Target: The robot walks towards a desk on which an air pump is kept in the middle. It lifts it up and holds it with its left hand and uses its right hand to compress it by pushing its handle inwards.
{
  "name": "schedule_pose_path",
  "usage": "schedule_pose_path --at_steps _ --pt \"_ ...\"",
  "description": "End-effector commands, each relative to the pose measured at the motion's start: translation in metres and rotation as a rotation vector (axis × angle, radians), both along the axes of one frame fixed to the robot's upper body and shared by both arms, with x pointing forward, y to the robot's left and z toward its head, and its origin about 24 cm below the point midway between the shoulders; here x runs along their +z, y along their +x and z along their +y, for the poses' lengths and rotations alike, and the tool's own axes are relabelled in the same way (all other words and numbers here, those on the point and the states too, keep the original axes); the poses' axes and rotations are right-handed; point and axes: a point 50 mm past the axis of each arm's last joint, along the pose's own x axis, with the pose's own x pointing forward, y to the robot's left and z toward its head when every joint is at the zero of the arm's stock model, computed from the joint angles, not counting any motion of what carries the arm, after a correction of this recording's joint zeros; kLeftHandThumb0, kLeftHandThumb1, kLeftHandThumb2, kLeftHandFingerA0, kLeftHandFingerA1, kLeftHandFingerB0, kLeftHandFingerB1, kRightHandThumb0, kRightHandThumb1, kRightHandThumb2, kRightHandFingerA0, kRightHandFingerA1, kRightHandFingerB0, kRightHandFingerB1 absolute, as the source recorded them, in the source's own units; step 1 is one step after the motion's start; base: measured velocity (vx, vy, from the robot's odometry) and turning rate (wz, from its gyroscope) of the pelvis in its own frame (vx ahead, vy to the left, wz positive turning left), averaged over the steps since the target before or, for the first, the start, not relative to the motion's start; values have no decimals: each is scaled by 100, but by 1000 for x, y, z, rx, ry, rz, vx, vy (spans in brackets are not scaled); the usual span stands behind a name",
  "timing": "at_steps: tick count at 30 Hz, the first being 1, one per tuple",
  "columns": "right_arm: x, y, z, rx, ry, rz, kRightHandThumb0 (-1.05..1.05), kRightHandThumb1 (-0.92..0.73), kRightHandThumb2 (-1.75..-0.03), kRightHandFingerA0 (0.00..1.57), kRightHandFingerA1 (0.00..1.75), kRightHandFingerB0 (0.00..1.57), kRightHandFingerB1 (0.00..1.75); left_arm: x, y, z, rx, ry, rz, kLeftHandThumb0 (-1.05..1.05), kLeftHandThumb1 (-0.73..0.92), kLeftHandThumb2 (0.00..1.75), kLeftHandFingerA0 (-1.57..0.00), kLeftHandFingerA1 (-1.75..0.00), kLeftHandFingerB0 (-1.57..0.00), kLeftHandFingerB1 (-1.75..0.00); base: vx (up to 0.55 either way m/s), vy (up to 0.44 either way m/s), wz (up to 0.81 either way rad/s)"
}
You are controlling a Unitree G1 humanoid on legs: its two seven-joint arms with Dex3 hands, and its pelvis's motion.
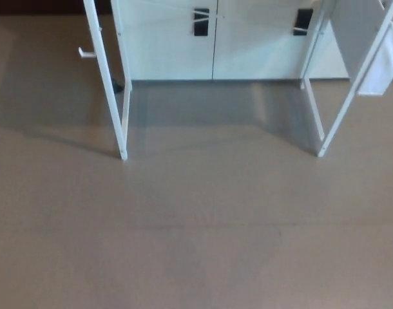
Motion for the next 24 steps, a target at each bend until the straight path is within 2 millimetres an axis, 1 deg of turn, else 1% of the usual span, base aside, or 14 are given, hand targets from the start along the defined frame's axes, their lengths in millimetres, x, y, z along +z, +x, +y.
schedule_pose_path --at_steps 1,2,5,6,8,11,13,14,17,18,23,24 --pt "-1 -17 -7 32 -35 33 -26 -73 -61 59 44 47 39 -5 -24 0 -39 10 26 -14 77 62 -39 -41 -33 -34 426 25 18" --pt "-2 -20 -6 40 -39 43 -29 -72 -61 58 45 47 39 -6 -29 0 -26 16 44 -19 69 60 -46 -44 -37 -35 433 11 19" --pt "-4 -23 -6 48 -40 53 -31 -70 -60 58 44 46 39 -9 -34 0 -7 25 65 -21 69 60 -45 -44 -35 -34 479 -79 60" --pt "-4 -23 -5 51 -39 58 -29 -71 -61 59 44 47 39 -9 -35 0 -14 26 65 -20 73 61 -45 -44 -35 -35 400 -115 105" --pt "-5 -23 -5 53 -35 57 -30 -72 -61 60 45 46 39 -9 -35 0 -18 29 71 -18 72 61 -46 -43 -37 -35 408 -96 32" --pt "-4 -23 -5 61 -38 50 -33 -72 -60 60 45 47 39 -11 -34 -1 -19 37 82 -17 71 60 -47 -45 -38 -36 375 -91 2" --pt "-3 -19 -5 63 -44 46 -31 -72 -61 60 45 46 39 -10 -30 -1 -18 34 67 -19 70 60 -46 -45 -37 -35 362 -56 -6" --pt "-3 -18 -5 60 -44 45 -31 -70 -60 60 44 47 39 -9 -29 -1 -23 30 58 -21 71 60 -43 -44 -36 -35 313 -56 -16" --pt "-3 -18 -5 55 -46 44 -32 -69 -60 60 44 48 40 -8 -27 0 -31 32 53 -21 70 60 -44 -43 -36 -35 283 19 -22" --pt "-3 -18 -5 56 -49 40 -32 -69 -60 61 45 48 40 -8 -26 -1 -34 28 45 -22 71 59 -42 -43 -36 -35 288 31 -26" --pt "-1 -12 -3 56 -45 23 -32 -70 -60 61 45 48 40 -5 -19 0 -43 28 27 -22 70 60 -43 -43 -37 -36 370 170 -14" --pt "-1 -11 -3 57 -44 22 -28 -72 -61 59 45 47 40 -4 -17 0 -49 38 27 -21 69 60 -45 -43 -39 -36 386 158 6"
